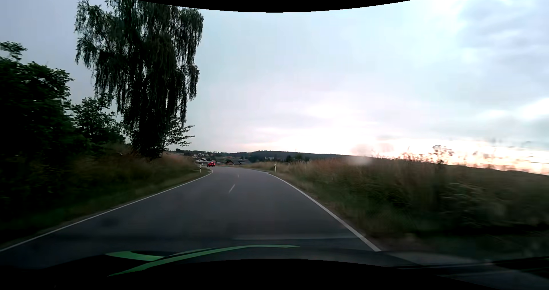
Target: Follow the waypoints while adhering to traffic rules and regulations
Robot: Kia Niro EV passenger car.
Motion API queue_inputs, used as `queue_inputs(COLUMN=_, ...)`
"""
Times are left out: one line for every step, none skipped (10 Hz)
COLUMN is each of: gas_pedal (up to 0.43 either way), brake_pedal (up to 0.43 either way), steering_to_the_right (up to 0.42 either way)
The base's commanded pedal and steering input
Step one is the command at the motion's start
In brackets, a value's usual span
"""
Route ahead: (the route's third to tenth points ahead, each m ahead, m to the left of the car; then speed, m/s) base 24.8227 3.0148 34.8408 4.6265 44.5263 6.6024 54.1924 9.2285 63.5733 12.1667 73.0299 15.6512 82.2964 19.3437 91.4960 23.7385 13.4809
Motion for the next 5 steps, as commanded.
queue_inputs(gas_pedal=0.287, brake_pedal=0.000, steering_to_the_right=-0.031)
queue_inputs(gas_pedal=0.287, brake_pedal=0.000, steering_to_the_right=-0.031)
queue_inputs(gas_pedal=0.268, brake_pedal=0.000, steering_to_the_right=-0.031)
queue_inputs(gas_pedal=0.260, brake_pedal=0.000, steering_to_the_right=-0.031)
queue_inputs(gas_pedal=0.260, brake_pedal=0.000, steering_to_the_right=-0.031)
